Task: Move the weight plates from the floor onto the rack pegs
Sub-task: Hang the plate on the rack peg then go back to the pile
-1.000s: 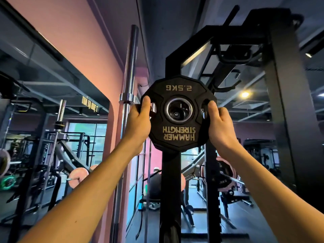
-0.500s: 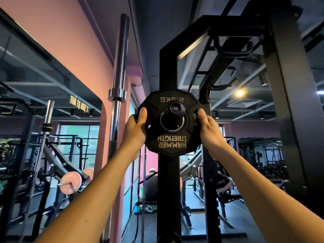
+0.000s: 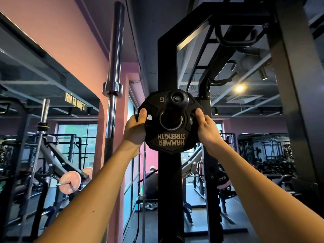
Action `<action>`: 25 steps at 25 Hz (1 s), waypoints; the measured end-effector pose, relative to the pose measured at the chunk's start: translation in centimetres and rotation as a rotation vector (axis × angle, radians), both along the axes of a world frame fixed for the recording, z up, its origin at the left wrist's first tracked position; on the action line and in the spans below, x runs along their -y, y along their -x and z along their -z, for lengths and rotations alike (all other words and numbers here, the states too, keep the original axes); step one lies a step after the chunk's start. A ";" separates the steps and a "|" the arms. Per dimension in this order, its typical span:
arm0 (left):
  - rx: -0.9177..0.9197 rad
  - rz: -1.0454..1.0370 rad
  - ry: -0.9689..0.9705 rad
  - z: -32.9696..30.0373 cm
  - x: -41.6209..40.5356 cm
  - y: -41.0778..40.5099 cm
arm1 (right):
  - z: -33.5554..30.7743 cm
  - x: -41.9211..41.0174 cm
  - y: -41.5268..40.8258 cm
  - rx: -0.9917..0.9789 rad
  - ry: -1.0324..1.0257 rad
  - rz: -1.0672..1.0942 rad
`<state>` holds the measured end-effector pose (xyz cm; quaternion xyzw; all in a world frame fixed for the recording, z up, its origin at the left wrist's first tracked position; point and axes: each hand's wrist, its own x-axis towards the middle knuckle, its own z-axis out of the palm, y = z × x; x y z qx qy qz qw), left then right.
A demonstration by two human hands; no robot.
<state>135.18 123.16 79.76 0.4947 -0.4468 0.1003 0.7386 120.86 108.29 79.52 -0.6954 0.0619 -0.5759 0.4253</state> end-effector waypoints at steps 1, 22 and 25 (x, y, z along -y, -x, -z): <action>0.007 0.004 -0.020 0.0 -0.1 0.2 | 0.1 0.1 0.0 0.010 -0.003 -0.008; -0.297 -0.054 -0.660 39.6 -15.4 14.7 | 38.6 -13.7 18.1 -0.356 -0.338 -0.001; -0.421 -0.016 -0.814 48.0 -19.3 18.1 | 47.6 -16.4 22.2 -0.504 -0.485 0.068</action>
